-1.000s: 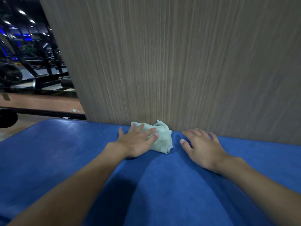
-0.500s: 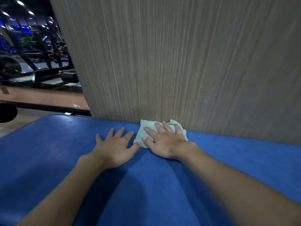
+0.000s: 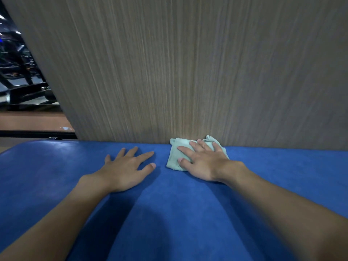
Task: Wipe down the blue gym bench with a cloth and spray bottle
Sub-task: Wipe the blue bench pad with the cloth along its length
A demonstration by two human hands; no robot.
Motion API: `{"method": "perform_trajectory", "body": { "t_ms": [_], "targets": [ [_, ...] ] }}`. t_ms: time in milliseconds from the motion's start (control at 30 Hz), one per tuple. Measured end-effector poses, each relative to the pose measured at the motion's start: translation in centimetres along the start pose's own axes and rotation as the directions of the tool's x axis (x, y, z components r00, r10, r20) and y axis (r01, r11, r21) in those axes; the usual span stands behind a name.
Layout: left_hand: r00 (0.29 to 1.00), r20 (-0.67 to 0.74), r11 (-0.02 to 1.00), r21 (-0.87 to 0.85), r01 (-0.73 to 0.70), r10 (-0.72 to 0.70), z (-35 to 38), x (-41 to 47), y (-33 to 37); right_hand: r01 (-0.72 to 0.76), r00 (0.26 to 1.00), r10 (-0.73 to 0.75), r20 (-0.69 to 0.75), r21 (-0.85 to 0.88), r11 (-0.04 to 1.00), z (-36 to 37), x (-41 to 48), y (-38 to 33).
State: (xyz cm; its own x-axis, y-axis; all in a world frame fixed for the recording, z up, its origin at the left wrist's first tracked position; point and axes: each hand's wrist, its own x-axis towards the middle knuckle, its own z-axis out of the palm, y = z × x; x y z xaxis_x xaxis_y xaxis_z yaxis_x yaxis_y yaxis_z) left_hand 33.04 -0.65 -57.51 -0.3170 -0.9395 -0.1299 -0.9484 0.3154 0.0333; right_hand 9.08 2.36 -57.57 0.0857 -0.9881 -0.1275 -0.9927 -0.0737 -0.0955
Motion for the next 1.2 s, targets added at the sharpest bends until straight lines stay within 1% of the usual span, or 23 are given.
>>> {"method": "perform_trajectory", "body": {
  "t_ms": [233, 567, 667, 867, 933, 1000, 1200],
  "targets": [
    [0.983, -0.01, 0.983, -0.008, -0.182, 0.182, -0.5, 0.7, 6.4, -0.082, 0.997, 0.082, -0.013, 0.015, 0.997, 0.0, -3.0, 5.4],
    [0.946, -0.018, 0.947, 0.016, -0.322, 0.322, -0.6, 1.7, 16.4, -0.261, 0.964, 0.262, -0.039, 0.028, 0.965, -0.4, -8.9, 16.3],
    [0.92, -0.006, 0.92, 0.008, -0.393, 0.393, -0.9, 1.9, 20.1, -0.325, 0.944, 0.327, -0.046, 0.034, 0.945, -0.5, -10.9, 19.9],
    [0.843, 0.001, 0.843, 0.002, -0.538, 0.538, -0.6, 1.8, 29.0, -0.442, 0.893, 0.445, -0.069, 0.045, 0.896, -0.5, -14.3, 26.6],
    [0.831, 0.02, 0.831, -0.002, -0.557, 0.557, -0.3, 1.5, 31.5, -0.48, 0.873, 0.482, -0.078, 0.043, 0.876, -0.6, -15.3, 28.7],
    [0.834, 0.055, 0.835, 0.013, -0.55, 0.549, 0.1, 1.4, 33.1, -0.522, 0.848, 0.524, -0.083, 0.049, 0.852, -0.8, -16.5, 30.8],
    [0.855, 0.109, 0.852, 0.086, -0.517, 0.508, 0.3, 1.5, 33.6, -0.654, 0.746, 0.662, -0.079, 0.1, 0.75, -1.1, -20.6, 34.6]
  ]
}}
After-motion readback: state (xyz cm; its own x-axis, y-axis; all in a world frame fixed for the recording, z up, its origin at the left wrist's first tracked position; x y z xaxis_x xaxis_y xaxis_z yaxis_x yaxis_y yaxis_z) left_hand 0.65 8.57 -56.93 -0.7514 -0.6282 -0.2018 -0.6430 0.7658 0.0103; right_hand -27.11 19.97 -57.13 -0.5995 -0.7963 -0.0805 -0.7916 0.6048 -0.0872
